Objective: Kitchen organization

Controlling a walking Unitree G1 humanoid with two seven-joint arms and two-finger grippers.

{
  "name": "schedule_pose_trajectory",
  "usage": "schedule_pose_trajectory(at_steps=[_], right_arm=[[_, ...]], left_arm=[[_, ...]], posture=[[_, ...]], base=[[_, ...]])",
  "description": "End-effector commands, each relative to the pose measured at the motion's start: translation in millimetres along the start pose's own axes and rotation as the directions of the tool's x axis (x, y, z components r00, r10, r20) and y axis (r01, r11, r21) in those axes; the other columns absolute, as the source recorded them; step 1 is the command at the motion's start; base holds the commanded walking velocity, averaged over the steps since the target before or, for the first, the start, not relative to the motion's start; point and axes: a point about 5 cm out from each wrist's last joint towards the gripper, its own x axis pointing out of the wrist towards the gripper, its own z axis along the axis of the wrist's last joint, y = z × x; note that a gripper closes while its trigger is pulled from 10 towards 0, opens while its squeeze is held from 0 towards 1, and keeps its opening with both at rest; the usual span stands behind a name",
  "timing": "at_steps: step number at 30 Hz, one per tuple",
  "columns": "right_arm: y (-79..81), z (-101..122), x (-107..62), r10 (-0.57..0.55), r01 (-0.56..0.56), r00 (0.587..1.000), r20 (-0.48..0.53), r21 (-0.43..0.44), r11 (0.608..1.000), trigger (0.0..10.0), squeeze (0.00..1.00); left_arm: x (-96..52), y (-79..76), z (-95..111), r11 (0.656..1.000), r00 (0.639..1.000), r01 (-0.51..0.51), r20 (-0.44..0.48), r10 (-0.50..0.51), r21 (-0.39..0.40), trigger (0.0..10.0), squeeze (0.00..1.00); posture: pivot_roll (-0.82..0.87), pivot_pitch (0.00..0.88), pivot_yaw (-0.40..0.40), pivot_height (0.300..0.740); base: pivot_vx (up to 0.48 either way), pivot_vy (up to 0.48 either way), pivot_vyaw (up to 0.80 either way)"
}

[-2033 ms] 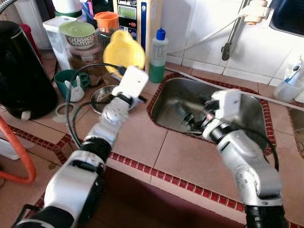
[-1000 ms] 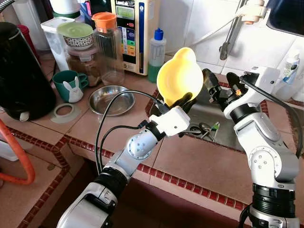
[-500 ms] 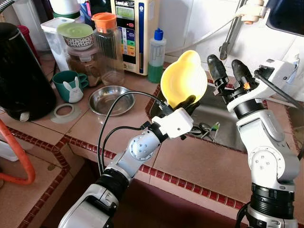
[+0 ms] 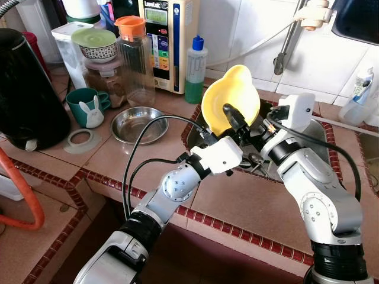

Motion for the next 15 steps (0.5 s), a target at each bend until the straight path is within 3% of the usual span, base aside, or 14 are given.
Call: schedule_pose_trajectory(at_steps=[1,11,12,13,14,15], right_arm=[[-8.4,7.0,2.1,-0.063,0.063,0.997,0.034,-0.007,0.998,10.0,0.0],[-18.9,7.4,10.1,-0.154,0.154,0.988,0.008,0.003,0.988,10.0,0.0],[-20.0,6.5,10.5,-0.161,0.161,0.987,-0.004,0.01,0.987,9.3,0.0],[-20.8,5.8,10.8,-0.167,0.167,0.986,-0.013,0.015,0.986,9.3,0.0],[-23.3,2.0,10.4,-0.18,0.182,0.983,-0.048,0.04,0.983,0.0,0.0],[-23.3,2.0,10.4,-0.18,0.182,0.983,-0.048,0.04,0.983,0.0,0.0]], left_arm=[[1.0,-2.2,7.7,1.0,0.999,0.012,0.036,-0.012,0.022,10.0,0.0],[-18.9,-13.1,0.8,0.998,0.999,0.049,0.007,-0.049,0.033,10.0,0.0],[-20.9,-14.1,0.1,0.998,0.998,0.055,0.005,-0.055,0.038,10.0,0.0],[-22.3,-14.7,-0.3,0.997,0.998,0.059,0.002,-0.059,0.042,10.0,0.0],[-25.1,-14.7,-1.6,0.997,0.998,0.063,-0.003,-0.063,0.047,10.0,0.0],[-25.1,-14.7,-1.6,0.997,0.998,0.063,-0.003,-0.063,0.047,10.0,0.0]], posture=[[0.02,0.0,-0.001,0.74],[0.03,0.0,-0.006,0.74],[0.03,0.0,-0.006,0.74],[0.03,0.0,-0.006,0.74],[0.03,0.0,-0.007,0.74],[0.03,0.0,-0.007,0.74]], base=[[0.0,0.0,0.0],[0.0,0.0,0.0],[0.0,0.0,0.0],[0.0,0.0,0.0],[0.0,0.0,0.0],[0.0,0.0,0.0]])
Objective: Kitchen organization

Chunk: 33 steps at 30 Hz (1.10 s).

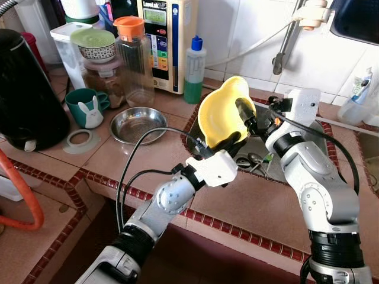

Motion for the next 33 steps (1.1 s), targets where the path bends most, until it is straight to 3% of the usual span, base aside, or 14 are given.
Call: schedule_pose_trajectory(at_steps=[1,8,23,33], right_arm=[[-12.5,3.1,0.3,-0.07,0.071,0.997,-0.013,0.035,0.997,0.0,0.0],[-17.8,-19.1,-7.1,-0.064,0.089,0.985,-0.163,0.148,0.985,0.0,0.0],[-17.7,-28.5,-13.1,-0.05,0.092,0.973,-0.227,0.18,0.979,0.0,0.0],[-17.8,-26.6,-14.1,-0.041,0.08,0.968,-0.248,0.15,0.986,0.0,0.0]], left_arm=[[-0.2,-2.6,6.1,0.999,0.999,0.035,0.031,-0.036,0.037,10.0,0.0],[-4.6,-5.1,4.3,0.994,0.997,0.072,0.033,-0.075,0.083,10.0,0.0],[-2.9,-10.3,6.2,0.992,0.996,0.083,0.039,-0.087,0.093,10.0,0.0],[-0.2,1.8,-0.7,0.99,0.999,0.053,-0.006,-0.053,0.133,10.0,0.0]], posture=[[0.03,0.0,-0.007,0.74],[0.03,0.0,-0.01,0.74],[0.03,0.0,-0.013,0.74],[0.03,0.0,-0.014,0.74]], base=[[0.0,0.0,0.0],[0.0,0.0,0.0],[0.0,0.0,0.0],[0.0,0.0,0.0]])
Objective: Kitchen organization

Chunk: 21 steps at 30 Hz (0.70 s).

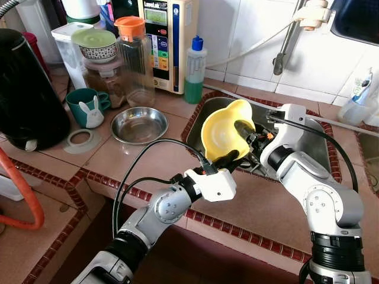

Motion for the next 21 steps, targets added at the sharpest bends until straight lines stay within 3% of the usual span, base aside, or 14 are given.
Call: schedule_pose_trajectory(at_steps=[1,13,14,15,16,21], right_arm=[[-16.5,-5.7,-4.7,-0.092,0.091,0.995,-0.048,-0.02,0.996,0.0,0.0],[-13.4,-5.7,-1.1,-0.092,0.092,0.995,-0.045,-0.01,0.996,0.0,0.0],[-13.2,-5.6,-0.7,-0.093,0.093,0.995,-0.043,-0.009,0.996,0.0,0.0],[-13.2,-5.6,-0.7,-0.093,0.093,0.995,-0.043,-0.009,0.996,0.0,0.0],[-12.6,-4.6,-0.1,-0.097,0.097,0.995,-0.031,-0.007,0.995,0.0,0.0],[-12.3,-3.6,0.0,-0.113,0.114,0.994,-0.006,0.004,0.994,0.0,0.0]], left_arm=[[6.4,17.5,7.2,0.997,0.997,-0.074,0.042,0.072,0.038,10.0,0.0],[12.0,31.9,4.4,0.991,0.992,-0.127,0.027,0.126,0.046,10.0,0.0],[12.3,33.0,4.4,0.99,0.99,-0.136,0.026,0.135,0.039,10.0,0.24],[12.3,33.0,4.4,0.99,0.99,-0.136,0.026,0.135,0.039,10.0,0.24],[13.2,34.5,5.6,0.989,0.989,-0.146,0.033,0.145,0.025,10.0,1.0],[14.4,34.6,7.7,0.988,0.987,-0.152,0.048,0.152,0.01,10.0,1.0]], posture=[[0.03,0.0,-0.013,0.74],[0.03,0.0,-0.018,0.74],[0.03,0.0,-0.018,0.74],[0.03,0.0,-0.018,0.74],[0.03,0.0,-0.016,0.74],[0.02,0.0,-0.012,0.74]], base=[[0.0,0.0,0.0],[0.0,0.0,0.0],[0.0,0.0,0.0],[0.0,0.0,0.0],[0.0,0.0,0.0],[0.0,0.0,0.0]])
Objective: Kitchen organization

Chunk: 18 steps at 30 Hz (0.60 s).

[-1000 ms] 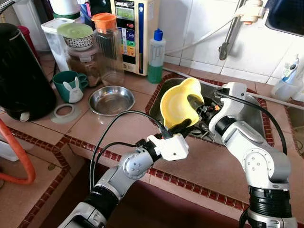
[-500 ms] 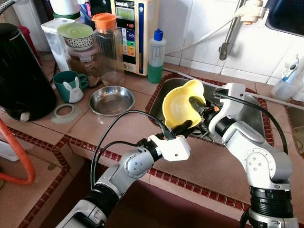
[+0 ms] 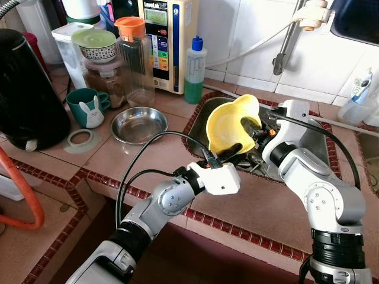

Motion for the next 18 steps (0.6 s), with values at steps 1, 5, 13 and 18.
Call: schedule_pose_trajectory(at_steps=[1,5,13,18], right_arm=[[-10.5,-9.8,-1.7,-0.058,0.058,0.997,-0.043,0.013,0.998,0.0,0.0],[-9.6,-10.4,-1.8,-0.062,0.063,0.997,-0.04,0.019,0.998,0.0,0.0],[-17.0,-6.6,1.9,-0.135,0.135,0.991,0.017,0.005,0.991,0.0,0.0],[-23.2,-9.3,3.9,-0.179,0.18,0.983,0.04,-0.044,0.983,0.0,0.0]], left_arm=[[4.6,25.5,5.9,0.993,0.992,-0.12,0.039,0.12,-0.001,10.0,1.0],[5.1,25.2,6.7,0.993,0.992,-0.122,0.043,0.122,-0.004,10.0,1.0],[1.2,36.0,13.1,0.975,0.973,-0.214,0.073,0.218,-0.063,10.0,1.0],[-4.7,37.7,11.5,0.969,0.969,-0.233,0.061,0.239,-0.081,10.0,1.0]], posture=[[0.02,0.0,-0.012,0.74],[0.02,0.0,-0.012,0.74],[0.02,0.0,-0.014,0.74],[0.03,0.0,-0.014,0.74]], base=[[0.0,0.0,0.0],[0.0,0.0,0.0],[0.0,0.0,0.0],[0.0,0.0,0.0]])
